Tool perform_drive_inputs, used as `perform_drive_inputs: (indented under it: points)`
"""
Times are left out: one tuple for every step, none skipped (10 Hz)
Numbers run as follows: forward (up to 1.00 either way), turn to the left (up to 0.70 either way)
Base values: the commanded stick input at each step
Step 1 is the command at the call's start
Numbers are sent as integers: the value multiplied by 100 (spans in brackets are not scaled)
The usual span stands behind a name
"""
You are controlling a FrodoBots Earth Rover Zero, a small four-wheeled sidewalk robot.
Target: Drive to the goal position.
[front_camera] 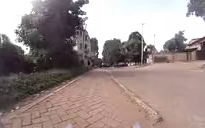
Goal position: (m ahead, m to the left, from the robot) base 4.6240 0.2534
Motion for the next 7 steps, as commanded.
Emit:
perform_drive_inputs:
  points:
    - [70,35]
    - [70,35]
    - [70,26]
    - [70,11]
    - [70,0]
    - [70,0]
    - [70,0]
